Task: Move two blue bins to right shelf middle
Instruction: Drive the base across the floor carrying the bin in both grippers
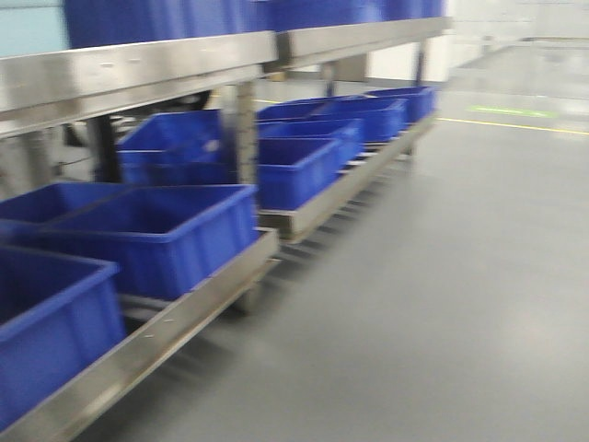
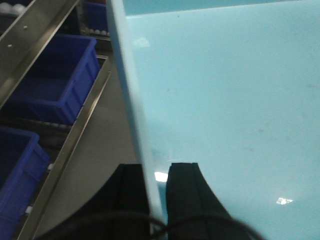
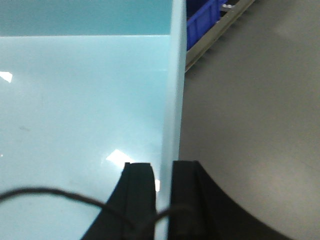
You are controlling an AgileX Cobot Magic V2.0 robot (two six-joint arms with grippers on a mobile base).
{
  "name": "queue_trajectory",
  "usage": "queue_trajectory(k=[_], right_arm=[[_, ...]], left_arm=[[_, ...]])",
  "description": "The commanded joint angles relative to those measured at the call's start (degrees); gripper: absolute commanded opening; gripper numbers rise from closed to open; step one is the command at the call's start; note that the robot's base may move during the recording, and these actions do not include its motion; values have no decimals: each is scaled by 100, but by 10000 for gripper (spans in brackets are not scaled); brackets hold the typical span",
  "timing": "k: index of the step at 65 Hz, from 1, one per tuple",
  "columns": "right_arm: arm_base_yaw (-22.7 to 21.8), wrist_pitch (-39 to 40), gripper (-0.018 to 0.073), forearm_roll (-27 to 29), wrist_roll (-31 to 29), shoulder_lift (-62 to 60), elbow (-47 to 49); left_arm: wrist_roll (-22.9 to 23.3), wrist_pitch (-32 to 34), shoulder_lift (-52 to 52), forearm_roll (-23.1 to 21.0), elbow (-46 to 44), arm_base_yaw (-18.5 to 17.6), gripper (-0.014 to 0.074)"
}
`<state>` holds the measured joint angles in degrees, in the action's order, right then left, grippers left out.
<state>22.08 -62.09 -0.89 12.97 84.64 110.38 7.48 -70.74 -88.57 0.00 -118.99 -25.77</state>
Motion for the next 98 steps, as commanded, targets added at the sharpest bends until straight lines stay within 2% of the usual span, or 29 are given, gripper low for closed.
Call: queue_trajectory(k=[1, 98], right_arm=[[-29, 266, -153, -113, -60, -87, 87], [-29, 277, -153, -113, -60, -87, 87]], left_arm=[[-84, 129, 100, -84, -64, -26, -111], [-84, 129, 100, -84, -64, -26, -111]])
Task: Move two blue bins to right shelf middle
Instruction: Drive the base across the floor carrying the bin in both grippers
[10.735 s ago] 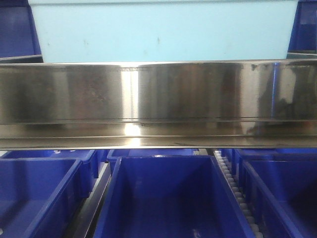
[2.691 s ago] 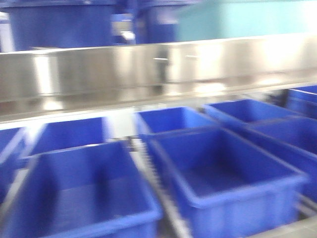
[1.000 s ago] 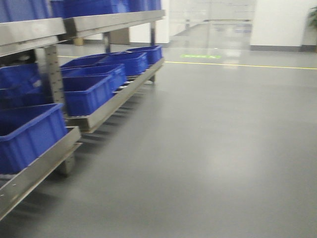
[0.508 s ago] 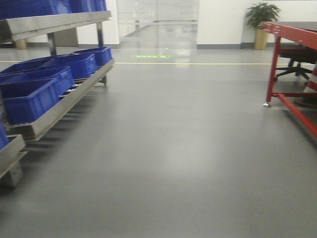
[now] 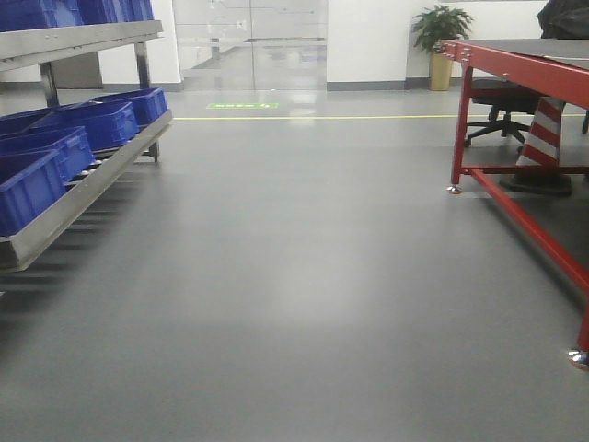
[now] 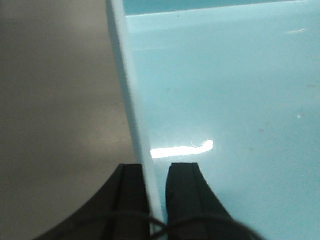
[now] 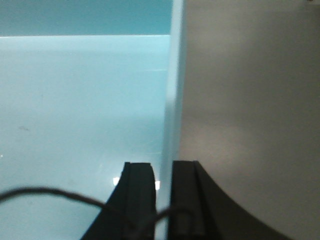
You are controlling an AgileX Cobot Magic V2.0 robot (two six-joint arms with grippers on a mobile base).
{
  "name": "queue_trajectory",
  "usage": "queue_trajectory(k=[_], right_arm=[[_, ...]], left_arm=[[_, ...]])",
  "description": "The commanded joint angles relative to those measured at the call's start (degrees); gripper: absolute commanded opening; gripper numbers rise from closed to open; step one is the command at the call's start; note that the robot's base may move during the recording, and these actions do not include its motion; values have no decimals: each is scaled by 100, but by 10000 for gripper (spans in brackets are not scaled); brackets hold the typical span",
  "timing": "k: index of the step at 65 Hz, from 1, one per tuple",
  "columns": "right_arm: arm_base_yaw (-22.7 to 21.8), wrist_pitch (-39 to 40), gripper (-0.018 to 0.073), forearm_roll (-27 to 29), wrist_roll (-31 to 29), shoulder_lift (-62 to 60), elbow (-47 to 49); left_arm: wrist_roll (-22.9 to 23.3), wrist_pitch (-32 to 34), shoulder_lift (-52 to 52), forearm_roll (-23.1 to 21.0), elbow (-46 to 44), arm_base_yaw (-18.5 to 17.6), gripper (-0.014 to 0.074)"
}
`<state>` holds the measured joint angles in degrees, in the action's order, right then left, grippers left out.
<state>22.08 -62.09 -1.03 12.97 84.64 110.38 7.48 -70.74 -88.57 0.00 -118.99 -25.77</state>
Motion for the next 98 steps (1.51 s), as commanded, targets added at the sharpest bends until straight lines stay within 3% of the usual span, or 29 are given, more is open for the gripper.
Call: queue_trajectory(k=[1, 98], right_arm=[[-29, 277, -153, -99, -60, -87, 87], [-29, 381, -153, -68, -60, -87, 87]], left_arm=[[-84, 129, 100, -84, -64, -26, -111], [-84, 144, 100, -80, -64, -26, -111]])
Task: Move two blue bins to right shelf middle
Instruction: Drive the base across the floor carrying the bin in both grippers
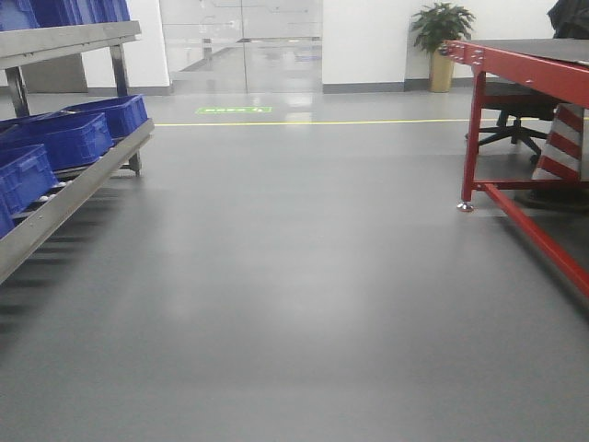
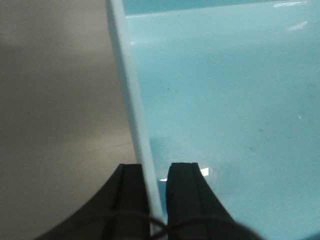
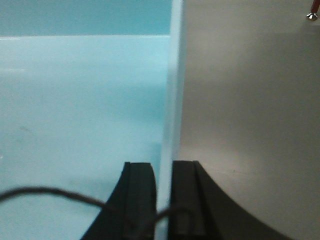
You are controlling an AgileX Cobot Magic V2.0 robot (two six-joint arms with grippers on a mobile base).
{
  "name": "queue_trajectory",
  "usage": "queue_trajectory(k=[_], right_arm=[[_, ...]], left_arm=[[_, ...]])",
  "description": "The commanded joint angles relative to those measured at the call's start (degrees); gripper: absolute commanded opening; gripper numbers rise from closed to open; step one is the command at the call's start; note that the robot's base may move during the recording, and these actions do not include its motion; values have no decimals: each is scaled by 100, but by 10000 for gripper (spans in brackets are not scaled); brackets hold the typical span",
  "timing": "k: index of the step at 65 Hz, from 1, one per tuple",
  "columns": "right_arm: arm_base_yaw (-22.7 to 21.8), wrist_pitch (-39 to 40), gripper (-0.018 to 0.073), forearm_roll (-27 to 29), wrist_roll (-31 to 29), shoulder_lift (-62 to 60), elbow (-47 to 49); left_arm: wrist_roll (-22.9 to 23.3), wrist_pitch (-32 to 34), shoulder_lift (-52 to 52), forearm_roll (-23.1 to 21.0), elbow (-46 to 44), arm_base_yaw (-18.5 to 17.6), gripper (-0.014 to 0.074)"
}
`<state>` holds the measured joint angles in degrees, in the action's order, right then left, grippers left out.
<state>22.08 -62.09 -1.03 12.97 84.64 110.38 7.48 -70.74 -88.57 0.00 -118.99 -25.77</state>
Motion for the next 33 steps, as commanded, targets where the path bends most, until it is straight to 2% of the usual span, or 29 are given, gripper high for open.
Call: queue_trajectory(k=[1, 33], right_arm=[[-29, 396, -153, -68, -60, -87, 87], [-29, 433, -153, -68, -60, -87, 87]], left_arm=[[-84, 144, 100, -80, -64, -26, -111], [-84, 158, 88, -80, -64, -26, -111]])
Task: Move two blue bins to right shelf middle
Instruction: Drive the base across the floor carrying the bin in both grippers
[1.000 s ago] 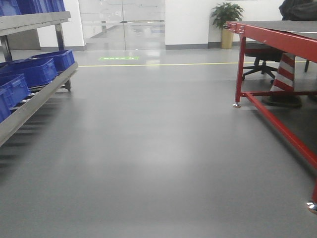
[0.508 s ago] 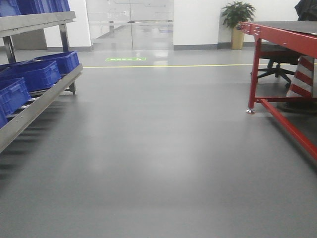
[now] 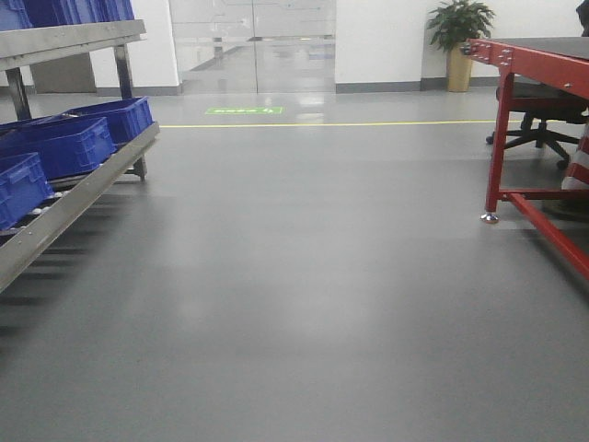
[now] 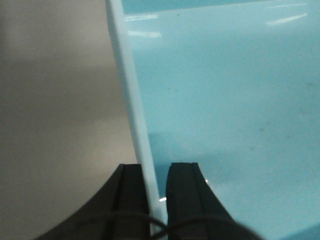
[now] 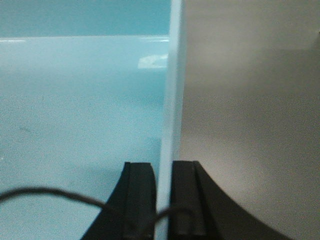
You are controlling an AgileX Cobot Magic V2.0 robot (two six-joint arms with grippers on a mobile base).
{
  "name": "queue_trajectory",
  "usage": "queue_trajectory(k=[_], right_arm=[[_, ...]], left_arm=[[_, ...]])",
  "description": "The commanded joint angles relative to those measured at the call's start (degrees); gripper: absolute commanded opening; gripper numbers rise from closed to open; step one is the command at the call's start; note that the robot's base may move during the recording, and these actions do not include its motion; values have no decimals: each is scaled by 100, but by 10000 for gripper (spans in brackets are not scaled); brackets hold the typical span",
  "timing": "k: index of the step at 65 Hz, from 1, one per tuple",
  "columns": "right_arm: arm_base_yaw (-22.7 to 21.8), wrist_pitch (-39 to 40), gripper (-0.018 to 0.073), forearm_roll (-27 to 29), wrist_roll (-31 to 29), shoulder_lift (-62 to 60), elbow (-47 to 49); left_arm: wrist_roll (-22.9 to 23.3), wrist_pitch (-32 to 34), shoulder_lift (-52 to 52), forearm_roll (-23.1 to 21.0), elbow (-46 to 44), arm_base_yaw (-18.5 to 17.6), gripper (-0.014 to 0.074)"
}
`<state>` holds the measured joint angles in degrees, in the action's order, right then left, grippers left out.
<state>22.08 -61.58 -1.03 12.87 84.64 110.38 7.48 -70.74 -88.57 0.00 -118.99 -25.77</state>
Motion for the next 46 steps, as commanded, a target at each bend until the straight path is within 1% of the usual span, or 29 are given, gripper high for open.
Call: queue_trajectory(k=[1, 46], right_arm=[[-29, 382, -153, -68, -50, -87, 87], [-29, 380, -153, -68, -50, -76, 87]], left_arm=[[-84, 158, 88, -80, -64, -26, -111], [-84, 161, 77, -69, -64, -26, -111]])
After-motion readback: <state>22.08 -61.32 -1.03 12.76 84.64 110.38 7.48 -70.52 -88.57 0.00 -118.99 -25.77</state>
